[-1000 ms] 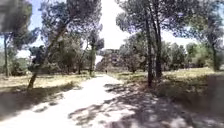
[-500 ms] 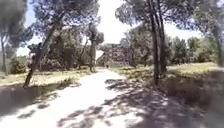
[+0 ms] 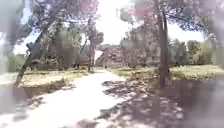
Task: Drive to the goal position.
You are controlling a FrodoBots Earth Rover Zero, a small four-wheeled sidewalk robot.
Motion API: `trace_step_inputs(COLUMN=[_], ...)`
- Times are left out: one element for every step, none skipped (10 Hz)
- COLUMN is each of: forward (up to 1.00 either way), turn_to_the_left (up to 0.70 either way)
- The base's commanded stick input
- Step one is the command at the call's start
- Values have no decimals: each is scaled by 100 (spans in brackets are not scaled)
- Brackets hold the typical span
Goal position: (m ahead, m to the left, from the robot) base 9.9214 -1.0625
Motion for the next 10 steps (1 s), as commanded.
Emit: trace_step_inputs(forward=[85, 85, 85, 85, 85, 85, 85, 85, 85, 85], turn_to_the_left=[0, 0, 0, 0, 0, 0, 0, 0, 0, 0])
